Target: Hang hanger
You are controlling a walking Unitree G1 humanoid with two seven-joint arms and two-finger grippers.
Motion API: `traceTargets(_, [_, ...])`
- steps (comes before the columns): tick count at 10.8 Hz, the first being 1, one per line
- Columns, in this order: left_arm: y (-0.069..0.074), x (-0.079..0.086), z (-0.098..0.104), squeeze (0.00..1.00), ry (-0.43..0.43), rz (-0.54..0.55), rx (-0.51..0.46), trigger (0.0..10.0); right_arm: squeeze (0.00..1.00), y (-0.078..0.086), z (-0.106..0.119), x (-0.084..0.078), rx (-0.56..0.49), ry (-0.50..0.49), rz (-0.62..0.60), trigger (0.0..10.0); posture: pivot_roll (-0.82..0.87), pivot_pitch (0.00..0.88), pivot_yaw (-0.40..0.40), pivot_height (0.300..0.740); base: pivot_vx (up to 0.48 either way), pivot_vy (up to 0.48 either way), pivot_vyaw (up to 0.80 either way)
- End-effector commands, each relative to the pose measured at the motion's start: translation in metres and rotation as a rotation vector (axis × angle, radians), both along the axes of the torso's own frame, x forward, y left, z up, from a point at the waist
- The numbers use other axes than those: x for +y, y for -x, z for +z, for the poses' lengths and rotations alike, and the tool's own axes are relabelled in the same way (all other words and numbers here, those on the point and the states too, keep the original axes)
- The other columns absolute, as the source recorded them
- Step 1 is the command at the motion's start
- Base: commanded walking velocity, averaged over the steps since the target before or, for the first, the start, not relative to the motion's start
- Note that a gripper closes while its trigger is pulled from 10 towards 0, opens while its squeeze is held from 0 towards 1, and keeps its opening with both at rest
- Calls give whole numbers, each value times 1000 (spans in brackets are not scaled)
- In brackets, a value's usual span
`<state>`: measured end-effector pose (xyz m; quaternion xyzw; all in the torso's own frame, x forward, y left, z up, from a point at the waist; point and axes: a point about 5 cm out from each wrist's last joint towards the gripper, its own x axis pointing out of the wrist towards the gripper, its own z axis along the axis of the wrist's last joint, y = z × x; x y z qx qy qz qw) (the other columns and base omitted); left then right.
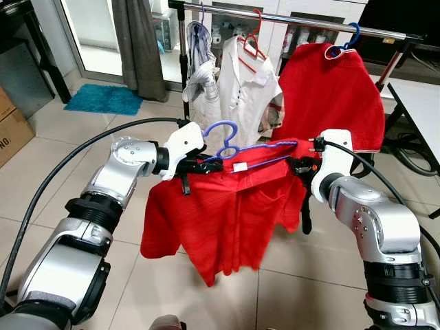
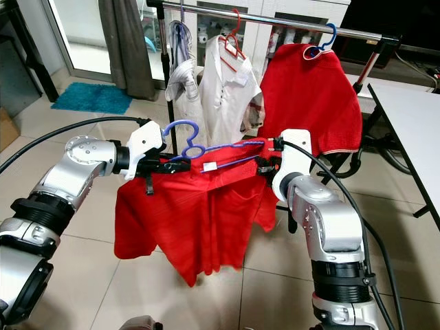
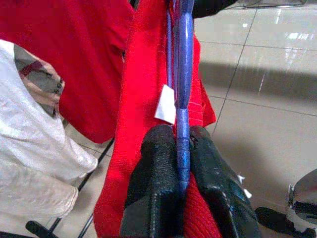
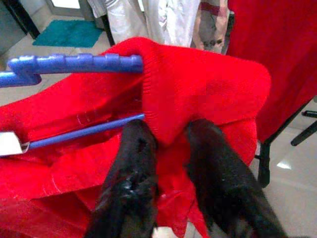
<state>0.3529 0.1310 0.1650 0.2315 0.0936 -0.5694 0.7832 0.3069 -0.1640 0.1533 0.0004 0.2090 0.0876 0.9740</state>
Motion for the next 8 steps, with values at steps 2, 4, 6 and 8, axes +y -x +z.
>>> traceTargets(2, [1,-2,7,0,29,-18,-18,0,0,-3,3,-10,-13,4,-46,0,55,0,-25,740,0,0,0])
traceTargets(4, [1,-1,6,0,17,-15,-17,0,0,-4,5,-10,-26,10,-45,0,55,0,-26,740,0,0,0])
traceTargets(6, [0,1,5,0,8,8,-20,0,0,-4,6,-9,-39,18,-28,0,55,0,-30,740,0,0,0])
traceTargets(8, [-3,5,3,0,-18,50,-27,0,0,-3,8,-6,-49,20,-9,0,56,0,-32,740,0,0,0])
